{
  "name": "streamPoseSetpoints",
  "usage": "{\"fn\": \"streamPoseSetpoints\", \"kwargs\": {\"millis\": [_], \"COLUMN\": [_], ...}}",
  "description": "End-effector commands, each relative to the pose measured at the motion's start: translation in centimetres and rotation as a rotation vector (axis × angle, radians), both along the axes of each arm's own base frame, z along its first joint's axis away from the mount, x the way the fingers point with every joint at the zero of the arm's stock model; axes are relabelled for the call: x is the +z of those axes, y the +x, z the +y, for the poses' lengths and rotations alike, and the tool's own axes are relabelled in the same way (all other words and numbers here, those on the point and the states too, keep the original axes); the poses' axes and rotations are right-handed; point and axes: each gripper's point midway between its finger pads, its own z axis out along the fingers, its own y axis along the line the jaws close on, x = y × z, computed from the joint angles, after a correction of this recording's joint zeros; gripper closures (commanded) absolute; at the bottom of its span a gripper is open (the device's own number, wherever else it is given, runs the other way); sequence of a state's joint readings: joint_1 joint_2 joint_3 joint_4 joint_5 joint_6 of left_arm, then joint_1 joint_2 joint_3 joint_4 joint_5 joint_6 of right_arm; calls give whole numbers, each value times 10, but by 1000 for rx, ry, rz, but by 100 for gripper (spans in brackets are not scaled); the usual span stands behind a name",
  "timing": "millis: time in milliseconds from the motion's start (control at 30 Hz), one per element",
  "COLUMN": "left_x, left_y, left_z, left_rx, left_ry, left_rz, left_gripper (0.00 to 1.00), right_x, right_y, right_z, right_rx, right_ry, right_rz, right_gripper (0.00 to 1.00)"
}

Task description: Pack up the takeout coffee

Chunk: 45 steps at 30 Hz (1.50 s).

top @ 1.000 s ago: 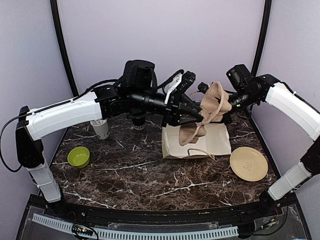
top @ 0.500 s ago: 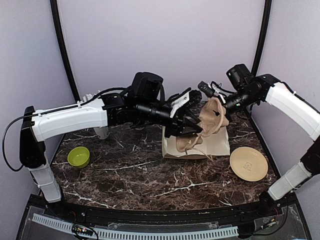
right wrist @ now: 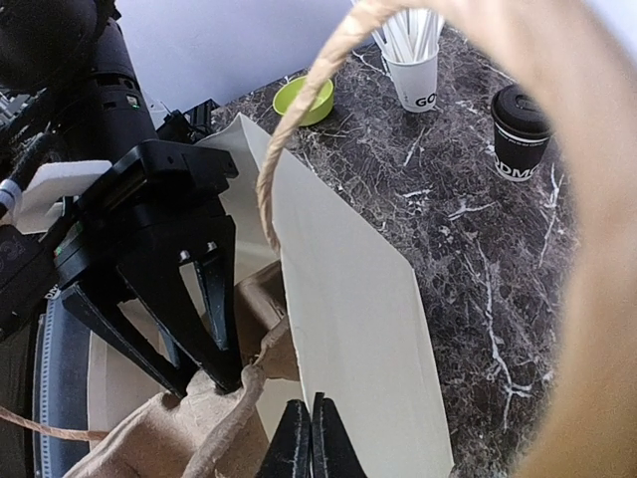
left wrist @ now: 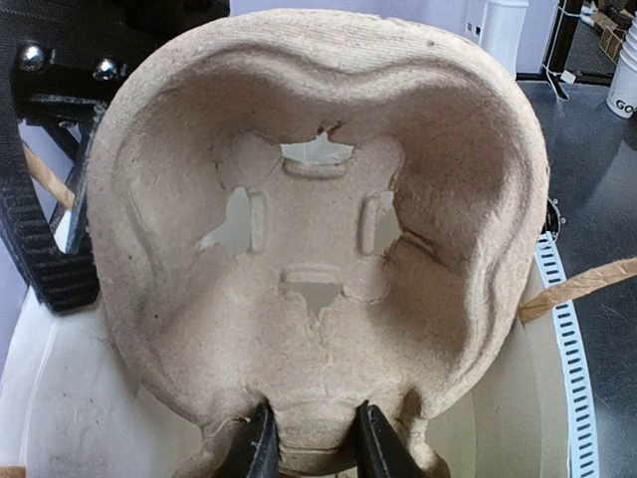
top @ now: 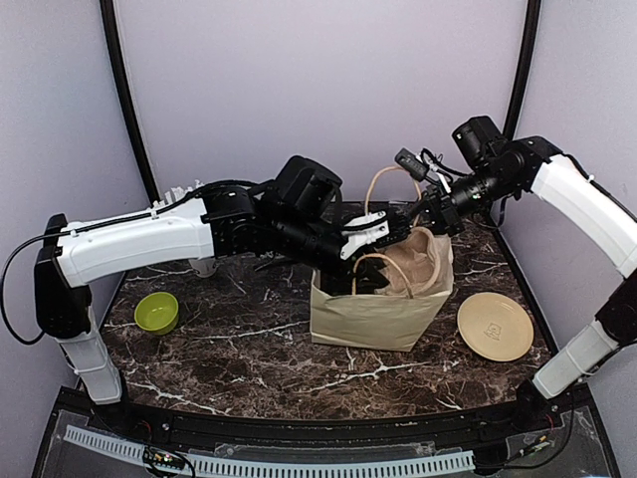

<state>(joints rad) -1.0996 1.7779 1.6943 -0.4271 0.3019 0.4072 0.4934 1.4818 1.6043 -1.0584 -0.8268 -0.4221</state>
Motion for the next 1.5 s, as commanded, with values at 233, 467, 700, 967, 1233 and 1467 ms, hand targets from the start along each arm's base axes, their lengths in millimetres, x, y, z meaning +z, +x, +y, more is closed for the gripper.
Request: {"fn": "streamPoseSetpoints", "kwargs": {"millis": [233, 467, 700, 967, 1233, 1467], "left_x": [-22, -36, -49, -64, -98, -132], "left_y": [-40, -47, -49, -47, -40, -37], "left_z": [46, 48, 53, 50, 48, 50], "left_rx": [35, 68, 99, 135, 179, 200], "left_ry": [268, 379, 453, 495, 583, 670], "left_rz": [158, 238, 279, 321, 339, 348], "left_gripper": [72, 73, 73, 73, 73, 72], "right_x": [-14, 0, 42, 73, 67, 61], "right_y": [-6, 9, 6, 19, 17, 17], "right_z": [30, 41, 24, -19, -28, -31], "right_rx": [31, 8, 50, -60, -97, -116], "right_ry": [-35, -31, 8, 52, 49, 46], "right_rz": [68, 65, 16, -102, -114, -121], "right_gripper": [100, 70, 50, 44, 43, 43]}}
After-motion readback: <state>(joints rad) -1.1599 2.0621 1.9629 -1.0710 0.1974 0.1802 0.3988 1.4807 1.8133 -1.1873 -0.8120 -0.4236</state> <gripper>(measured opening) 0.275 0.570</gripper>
